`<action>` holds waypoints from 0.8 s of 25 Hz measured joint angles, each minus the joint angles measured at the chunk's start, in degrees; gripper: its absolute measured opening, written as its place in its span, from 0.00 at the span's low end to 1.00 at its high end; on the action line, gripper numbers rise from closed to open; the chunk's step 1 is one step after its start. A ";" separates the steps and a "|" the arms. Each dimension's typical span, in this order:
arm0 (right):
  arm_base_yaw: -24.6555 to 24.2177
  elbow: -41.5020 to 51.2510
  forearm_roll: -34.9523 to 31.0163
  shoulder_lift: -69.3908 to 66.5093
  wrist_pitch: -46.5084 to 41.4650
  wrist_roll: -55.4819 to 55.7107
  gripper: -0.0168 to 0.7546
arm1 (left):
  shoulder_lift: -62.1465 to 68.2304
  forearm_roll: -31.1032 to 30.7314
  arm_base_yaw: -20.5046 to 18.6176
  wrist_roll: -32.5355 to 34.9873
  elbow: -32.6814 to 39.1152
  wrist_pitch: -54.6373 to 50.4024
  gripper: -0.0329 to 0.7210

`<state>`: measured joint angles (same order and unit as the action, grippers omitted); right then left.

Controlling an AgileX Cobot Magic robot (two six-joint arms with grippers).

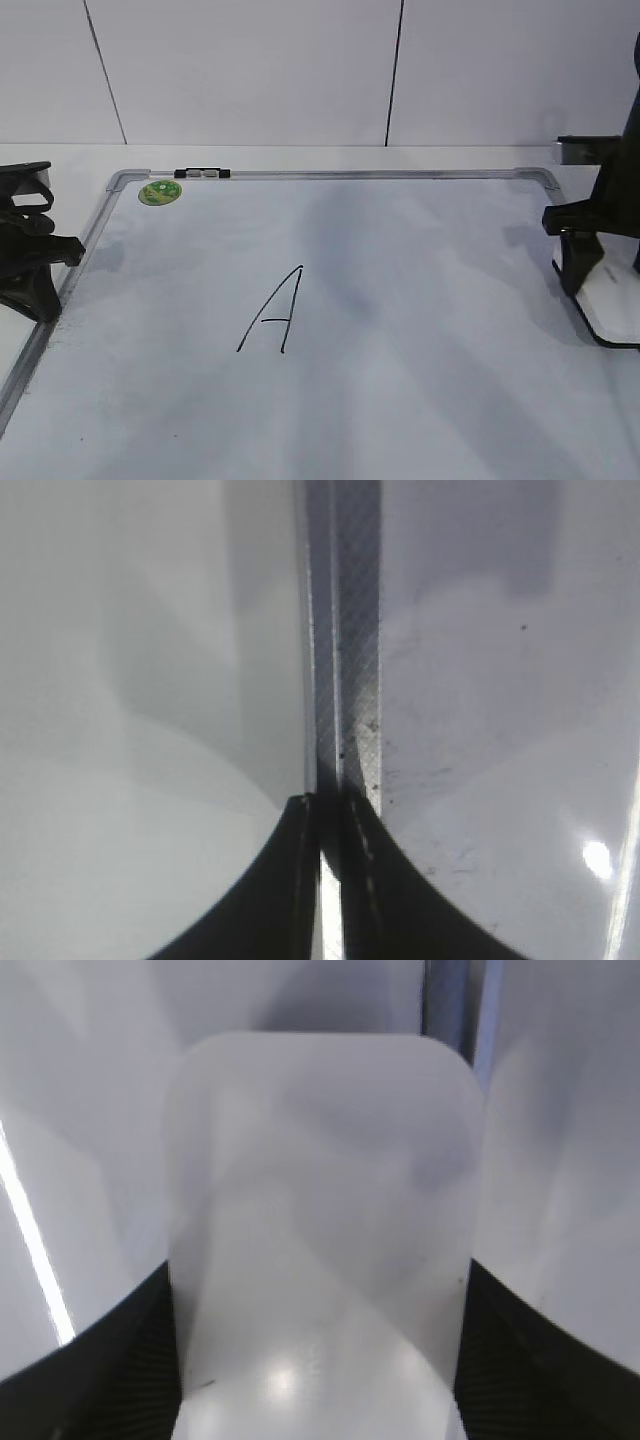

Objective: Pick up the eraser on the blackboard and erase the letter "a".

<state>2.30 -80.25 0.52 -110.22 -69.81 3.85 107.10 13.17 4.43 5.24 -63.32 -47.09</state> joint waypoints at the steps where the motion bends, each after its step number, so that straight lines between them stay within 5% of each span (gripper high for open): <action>1: 0.00 -0.31 0.00 -0.56 0.00 -0.05 0.74 | 0.00 0.00 0.00 0.00 0.00 0.00 0.07; 20: 0.00 -5.97 0.55 -6.01 0.21 -0.40 0.74 | 0.00 0.25 0.00 0.00 0.00 0.10 0.07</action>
<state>2.30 -86.22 1.07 -116.24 -69.61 3.44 107.10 13.42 4.43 5.24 -63.32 -46.99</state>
